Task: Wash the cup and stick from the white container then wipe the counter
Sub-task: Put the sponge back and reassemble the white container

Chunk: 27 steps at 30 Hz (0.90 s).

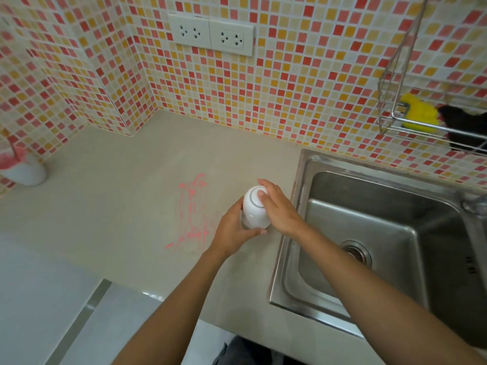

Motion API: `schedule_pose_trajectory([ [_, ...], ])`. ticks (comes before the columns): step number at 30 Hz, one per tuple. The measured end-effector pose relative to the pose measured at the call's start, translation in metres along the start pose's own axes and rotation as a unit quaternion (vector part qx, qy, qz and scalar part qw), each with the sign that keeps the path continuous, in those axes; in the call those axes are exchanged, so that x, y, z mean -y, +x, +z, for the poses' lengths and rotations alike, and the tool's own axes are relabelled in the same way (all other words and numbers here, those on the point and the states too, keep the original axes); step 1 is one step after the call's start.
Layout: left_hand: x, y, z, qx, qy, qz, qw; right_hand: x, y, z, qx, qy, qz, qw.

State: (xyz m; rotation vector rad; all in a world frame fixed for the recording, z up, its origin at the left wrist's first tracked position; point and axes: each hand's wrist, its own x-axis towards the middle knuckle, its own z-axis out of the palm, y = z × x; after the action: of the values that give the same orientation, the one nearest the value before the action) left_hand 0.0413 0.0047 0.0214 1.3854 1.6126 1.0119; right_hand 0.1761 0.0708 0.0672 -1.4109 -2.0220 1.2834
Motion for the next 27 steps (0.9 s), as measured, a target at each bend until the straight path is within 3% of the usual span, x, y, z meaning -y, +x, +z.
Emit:
schedule_pose_trajectory([
  [5,0.005,0.002,0.010,-0.034,0.010,-0.023,0.999,-0.006,0.002,0.009,-0.021,0.038,0.019,0.999],
  [14,0.012,0.005,0.015,-0.033,0.033,-0.037,0.998,-0.020,0.011,0.021,-0.055,0.010,-0.004,0.998],
  [20,0.009,0.005,0.011,-0.013,0.051,-0.036,0.998,-0.024,0.014,0.023,-0.055,-0.014,-0.014,0.998],
  [23,0.005,0.002,0.007,0.023,0.054,-0.019,0.998,-0.022,0.010,0.020,-0.029,0.025,-0.009,0.999],
  [25,0.007,0.001,0.002,0.058,0.055,0.001,0.997,-0.023,0.006,0.016,-0.066,0.071,-0.008,0.995],
  [27,0.009,-0.003,-0.005,0.020,0.105,-0.033,0.994,-0.031,-0.003,0.007,-0.136,0.072,-0.004,0.988],
])
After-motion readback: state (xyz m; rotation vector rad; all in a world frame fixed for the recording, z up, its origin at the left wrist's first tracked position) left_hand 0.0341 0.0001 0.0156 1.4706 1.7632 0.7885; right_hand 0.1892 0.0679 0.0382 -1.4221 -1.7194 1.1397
